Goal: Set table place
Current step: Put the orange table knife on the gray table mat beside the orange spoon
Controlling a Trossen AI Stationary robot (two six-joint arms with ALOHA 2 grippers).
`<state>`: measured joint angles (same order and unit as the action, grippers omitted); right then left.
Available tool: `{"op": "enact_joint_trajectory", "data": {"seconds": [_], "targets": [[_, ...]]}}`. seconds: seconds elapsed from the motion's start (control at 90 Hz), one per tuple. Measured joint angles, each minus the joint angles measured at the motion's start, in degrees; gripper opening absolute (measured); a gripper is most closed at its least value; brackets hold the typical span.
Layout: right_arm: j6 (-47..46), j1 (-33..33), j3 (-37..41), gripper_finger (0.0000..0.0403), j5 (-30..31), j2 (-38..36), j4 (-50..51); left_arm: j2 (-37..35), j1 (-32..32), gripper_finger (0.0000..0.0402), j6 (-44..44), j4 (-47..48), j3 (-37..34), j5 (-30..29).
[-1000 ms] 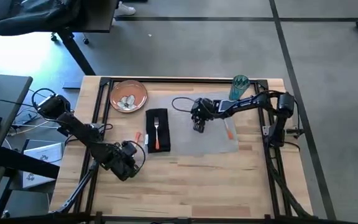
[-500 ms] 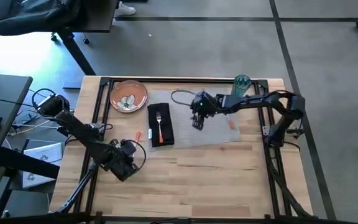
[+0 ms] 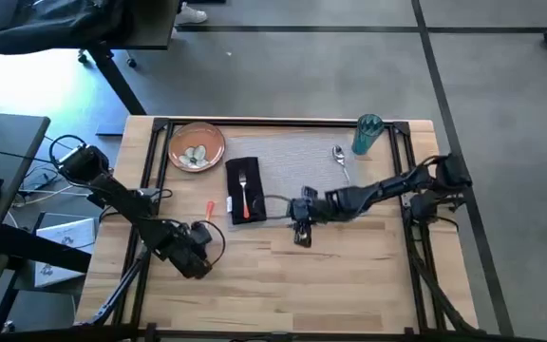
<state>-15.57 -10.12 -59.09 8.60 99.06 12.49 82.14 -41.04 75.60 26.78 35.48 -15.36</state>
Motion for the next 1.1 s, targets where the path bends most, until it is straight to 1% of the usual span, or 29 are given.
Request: {"op": "enact_joint_trajectory", "data": {"seconds": [0.178,0.311,0.422,0.489,0.567,0.622,0.711,0.822,0.933,1.011,1.1], "targets": [[-2.56,-4.22,-0.01,0.0171,0.81,1.23,-4.49,4.55,0.27,0.009,-1.58,-10.51,0.13,-1.92],[-2.47,-6.14,-0.03,0.0171,3.17,2.29,-8.79,8.48,2.15,0.009,-6.72,-20.93,0.42,-2.68],[-2.43,-6.66,-0.04,0.0171,3.52,2.8,-11.25,10.82,5.99,0.009,-13.41,-21.5,3.52,-1.14],[-2.41,-6.58,-0.07,0.0171,3.5,2.94,-12.1,11.12,8.55,0.009,-19.6,-19.8,6.71,0.52],[-2.43,-6.53,-0.06,0.0171,3.17,2.94,-13.72,9.87,10.6,0.009,-26.31,-16.98,12.31,1.39],[-2.43,-6.52,-0.07,0.0171,3.13,2.94,-14.39,8.71,11.08,0.009,-29.59,-12.11,16.17,1.15],[-2.43,-6.55,-0.07,0.0171,2.91,3.03,-16.03,8.36,10.27,0.009,-31.96,-2.56,20.24,-0.56],[-2.89,-6.55,-0.09,0.0171,2.89,3.72,-17.87,8.14,8.35,0.009,-31.33,5.86,21.3,-4.37],[-7.87,-6.37,-0.09,0.0171,3.04,4.08,-18.32,8.56,6.73,0.009,-27.17,14.83,21.19,-6.16],[-10.05,-6.28,-0.09,0.0171,3.1,4.08,-18.51,8.43,6.09,0.009,-24.71,17.51,21.22,-7.3],[-11.35,-6.32,-0.09,0.0171,2.93,4.08,-19.02,8.43,5.66,0.009,-24.14,18.08,21.24,-8.54]]}}
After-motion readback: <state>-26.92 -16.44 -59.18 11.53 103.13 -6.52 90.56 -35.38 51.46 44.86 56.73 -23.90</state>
